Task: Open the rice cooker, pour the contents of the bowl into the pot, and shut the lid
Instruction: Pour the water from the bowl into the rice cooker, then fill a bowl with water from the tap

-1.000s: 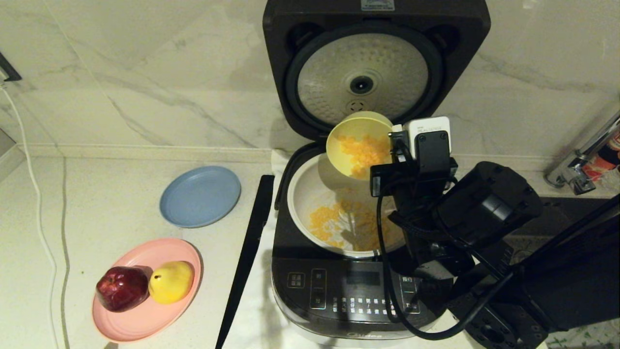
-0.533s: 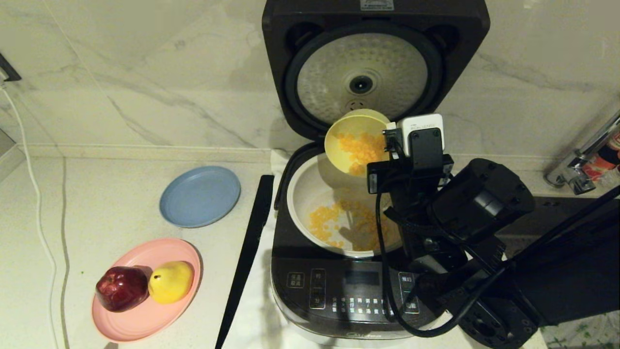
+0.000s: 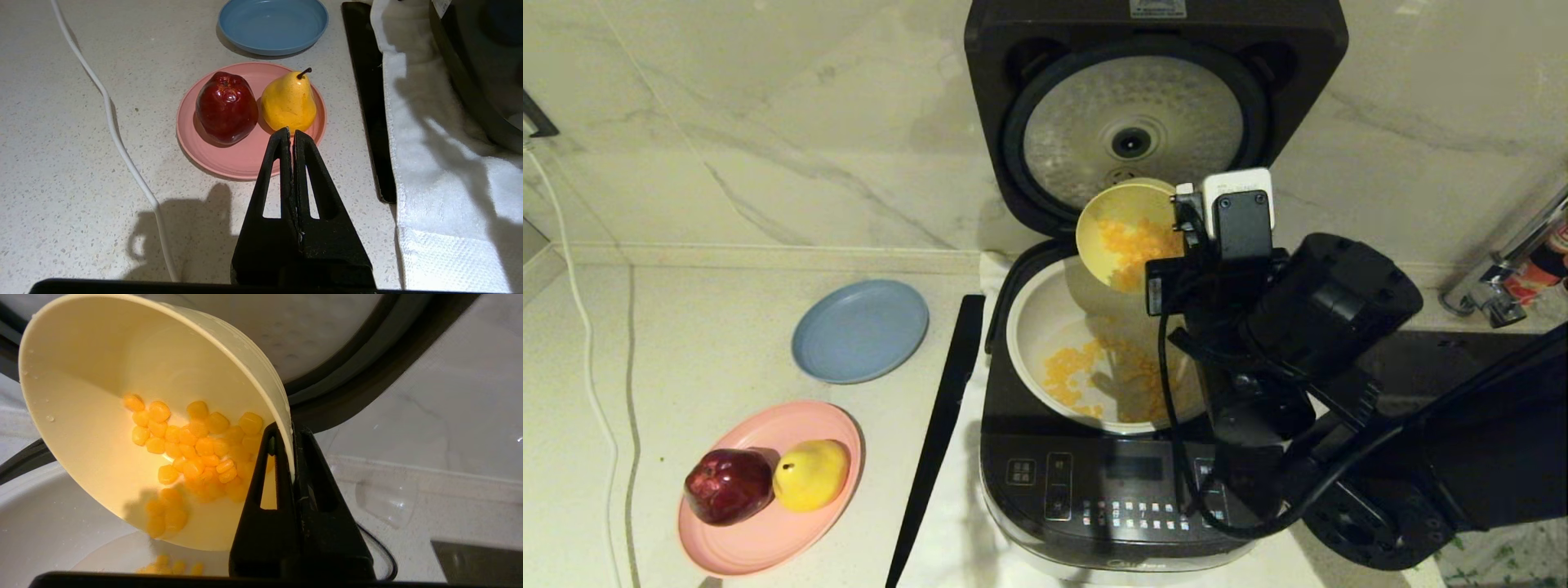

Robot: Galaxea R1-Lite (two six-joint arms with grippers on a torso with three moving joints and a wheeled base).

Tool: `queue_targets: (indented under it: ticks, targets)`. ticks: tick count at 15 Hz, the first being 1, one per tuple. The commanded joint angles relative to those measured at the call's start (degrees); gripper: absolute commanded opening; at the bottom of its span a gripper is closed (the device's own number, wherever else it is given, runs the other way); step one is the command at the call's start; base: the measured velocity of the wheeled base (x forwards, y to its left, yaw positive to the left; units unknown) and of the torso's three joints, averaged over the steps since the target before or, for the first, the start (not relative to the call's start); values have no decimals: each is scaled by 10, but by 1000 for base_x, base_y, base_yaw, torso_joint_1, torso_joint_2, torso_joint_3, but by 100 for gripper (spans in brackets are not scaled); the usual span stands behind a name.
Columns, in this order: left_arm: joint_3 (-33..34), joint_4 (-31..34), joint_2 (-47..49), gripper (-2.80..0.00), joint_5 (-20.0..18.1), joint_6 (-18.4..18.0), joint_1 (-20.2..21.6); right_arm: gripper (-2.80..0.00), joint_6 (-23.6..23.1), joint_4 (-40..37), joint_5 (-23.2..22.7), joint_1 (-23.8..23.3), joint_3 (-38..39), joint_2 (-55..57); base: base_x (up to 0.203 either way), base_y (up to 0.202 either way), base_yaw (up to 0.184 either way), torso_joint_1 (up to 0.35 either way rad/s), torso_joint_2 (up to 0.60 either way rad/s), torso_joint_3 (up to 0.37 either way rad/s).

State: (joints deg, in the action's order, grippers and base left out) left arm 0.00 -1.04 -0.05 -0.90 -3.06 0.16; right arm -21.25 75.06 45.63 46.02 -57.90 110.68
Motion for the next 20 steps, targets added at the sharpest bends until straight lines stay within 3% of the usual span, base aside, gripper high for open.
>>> queue_targets:
  ticks: [1, 4, 6, 8, 10, 12, 14, 18, 20]
  targets:
    - [4, 0, 0, -280, 0, 0, 0, -280, 66, -169, 4, -5, -46, -39, 0, 0, 0, 0, 0, 0]
    - [4, 0, 0, -280, -1, 0, 0, -280, 221, -501, -11, -14, -141, -70, 0, 0, 0, 0, 0, 0]
    - [4, 0, 0, -280, -1, 0, 0, -280, 356, -756, -65, -30, -248, -76, 0, 0, 0, 0, 0, 0]
    - [4, 0, 0, -280, -1, 0, 0, -280, 470, -960, -166, -56, -369, -75, 0, 0, 0, 0, 0, 0]
    - [4, 0, 0, -280, -1, 0, 0, -280, 545, -1136, -296, -93, -465, -69, 0, 0, 0, 0, 0, 0]
    - [4, 0, 0, -280, -1, 0, 0, -280, 594, -1242, -397, -137, -509, -65, 0, 0, 0, 0, 0, 0]
    - [4, 0, 0, -280, -1, 0, 0, -280, 605, -1298, -454, -156, -517, -76, 0, 0, 0, 0, 0, 0]
    - [4, 0, 0, -280, -1, 0, 0, -280, 609, -1358, -509, -170, -516, -120, 0, 0, 0, 0, 0, 0]
    - [4, 0, 0, -280, -1, 0, 0, -280, 608, -1377, -532, -199, -512, -149, 0, 0, 0, 0, 0, 0]
